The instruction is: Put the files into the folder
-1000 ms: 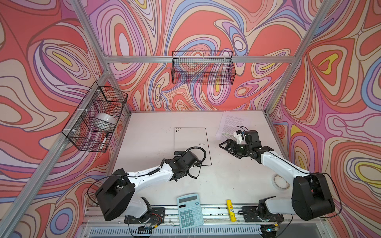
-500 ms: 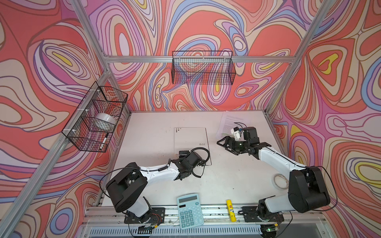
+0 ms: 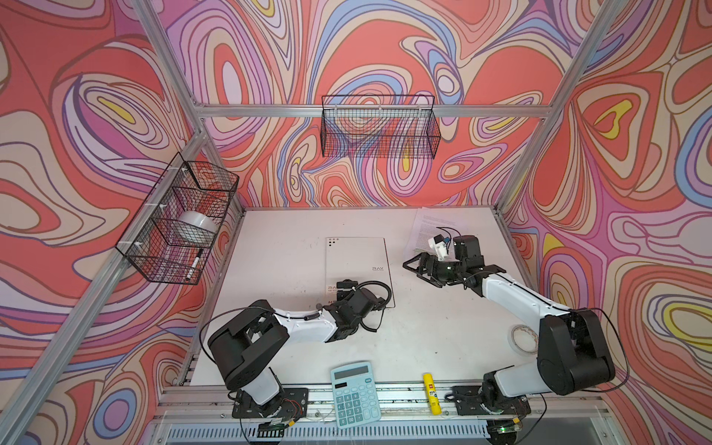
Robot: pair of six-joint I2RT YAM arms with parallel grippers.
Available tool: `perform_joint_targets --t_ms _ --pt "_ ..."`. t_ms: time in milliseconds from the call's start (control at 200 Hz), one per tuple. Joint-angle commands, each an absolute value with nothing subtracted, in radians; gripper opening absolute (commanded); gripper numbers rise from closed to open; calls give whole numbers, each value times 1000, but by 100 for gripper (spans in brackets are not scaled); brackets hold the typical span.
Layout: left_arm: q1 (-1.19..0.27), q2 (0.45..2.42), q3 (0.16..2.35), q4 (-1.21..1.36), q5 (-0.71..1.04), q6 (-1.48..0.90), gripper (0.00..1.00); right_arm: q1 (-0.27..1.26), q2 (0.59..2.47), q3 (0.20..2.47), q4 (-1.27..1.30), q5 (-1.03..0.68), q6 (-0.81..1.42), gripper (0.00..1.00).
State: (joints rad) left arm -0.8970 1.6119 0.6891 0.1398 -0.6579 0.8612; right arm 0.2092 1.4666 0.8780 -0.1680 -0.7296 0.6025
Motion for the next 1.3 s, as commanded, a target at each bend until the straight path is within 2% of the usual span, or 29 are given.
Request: perform_joint_targets --t_ms 0,265,801,1292 --pt "-902 1626 673 228 -709 877 100 212 1512 883 -153 -790 577 99" --pt "-901 1667 670 354 -785 882 100 212 1561 867 -123 -843 565 98" --pt "-897 1657 682 346 -843 861 100 215 1680 838 -40 -944 559 98" --pt "-890 1671 706 305 -845 815 100 297 1807 909 -18 -939 553 98"
